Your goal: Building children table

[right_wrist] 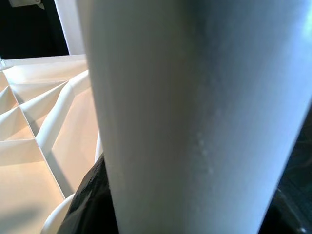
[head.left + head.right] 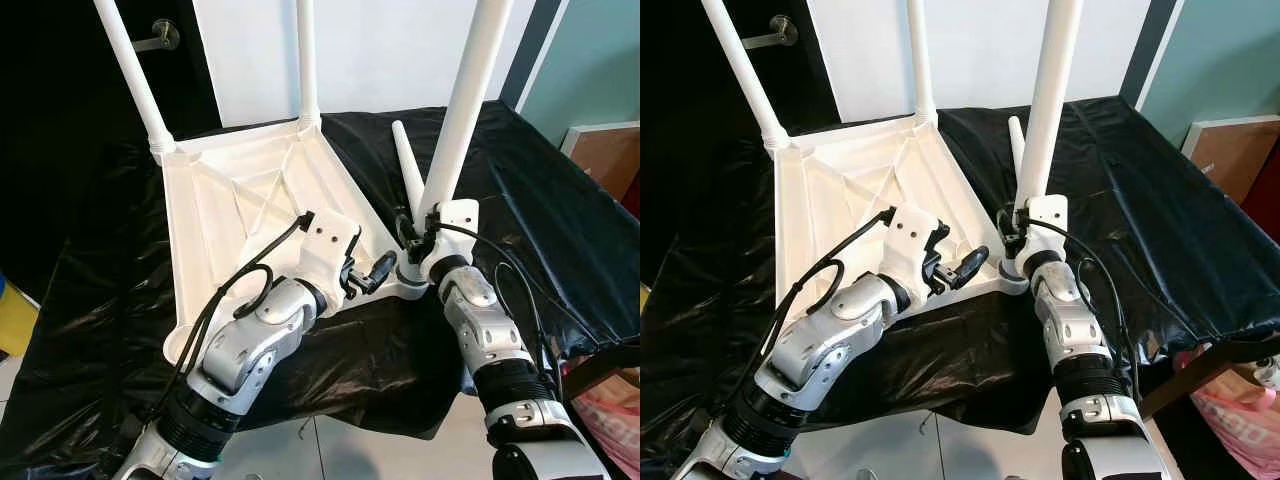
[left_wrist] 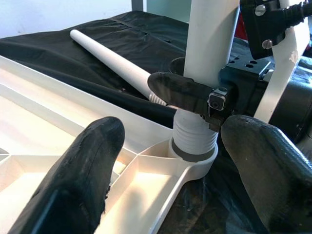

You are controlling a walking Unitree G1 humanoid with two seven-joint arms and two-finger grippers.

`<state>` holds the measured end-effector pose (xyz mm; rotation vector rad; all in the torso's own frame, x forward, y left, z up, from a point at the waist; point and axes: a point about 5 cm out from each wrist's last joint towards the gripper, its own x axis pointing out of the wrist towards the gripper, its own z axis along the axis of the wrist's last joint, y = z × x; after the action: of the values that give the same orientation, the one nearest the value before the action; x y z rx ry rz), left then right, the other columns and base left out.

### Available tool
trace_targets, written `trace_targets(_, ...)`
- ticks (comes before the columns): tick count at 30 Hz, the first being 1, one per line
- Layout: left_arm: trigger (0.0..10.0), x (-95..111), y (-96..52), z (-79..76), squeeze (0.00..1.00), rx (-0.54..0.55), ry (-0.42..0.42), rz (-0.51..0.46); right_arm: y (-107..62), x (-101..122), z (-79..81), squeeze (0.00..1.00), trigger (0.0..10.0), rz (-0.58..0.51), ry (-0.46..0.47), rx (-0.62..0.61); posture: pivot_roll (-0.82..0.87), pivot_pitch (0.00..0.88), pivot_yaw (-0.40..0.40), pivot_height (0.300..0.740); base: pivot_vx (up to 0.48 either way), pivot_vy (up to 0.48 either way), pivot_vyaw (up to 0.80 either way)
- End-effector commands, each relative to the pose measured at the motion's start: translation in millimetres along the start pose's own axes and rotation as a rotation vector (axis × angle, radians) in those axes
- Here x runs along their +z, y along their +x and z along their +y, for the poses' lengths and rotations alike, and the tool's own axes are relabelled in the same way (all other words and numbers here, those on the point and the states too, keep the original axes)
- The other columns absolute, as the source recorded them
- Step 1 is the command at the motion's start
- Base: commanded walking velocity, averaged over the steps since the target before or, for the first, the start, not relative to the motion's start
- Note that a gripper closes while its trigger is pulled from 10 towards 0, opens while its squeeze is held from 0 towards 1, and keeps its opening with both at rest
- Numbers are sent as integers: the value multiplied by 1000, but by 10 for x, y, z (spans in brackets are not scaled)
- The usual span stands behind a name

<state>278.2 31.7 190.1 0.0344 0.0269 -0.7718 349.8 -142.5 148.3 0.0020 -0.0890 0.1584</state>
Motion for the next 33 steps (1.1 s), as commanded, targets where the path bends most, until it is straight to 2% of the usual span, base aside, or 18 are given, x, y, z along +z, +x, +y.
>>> trace_targets(1,10000,-36,-28,-141,0,-236,1,22,-66,-222,-15,0,10000,96,7,-3,-116,37,11,740,0,0,0)
trace_targets(7,10000,-27,-41,-153,0,-246,6,21,-136,-346,6,0,10000,116,-10,19,-114,37,10,740,0,0,0)
trace_targets(22,10000,-3,-46,-164,0,-253,12,15,-216,-476,96,0,10000,119,-7,57,-112,26,11,740,0,0,0)
trace_targets(33,10000,12,-52,-175,0,-261,17,13,-289,-631,90,0,10000,110,29,56,-108,16,15,740,0,0,0)
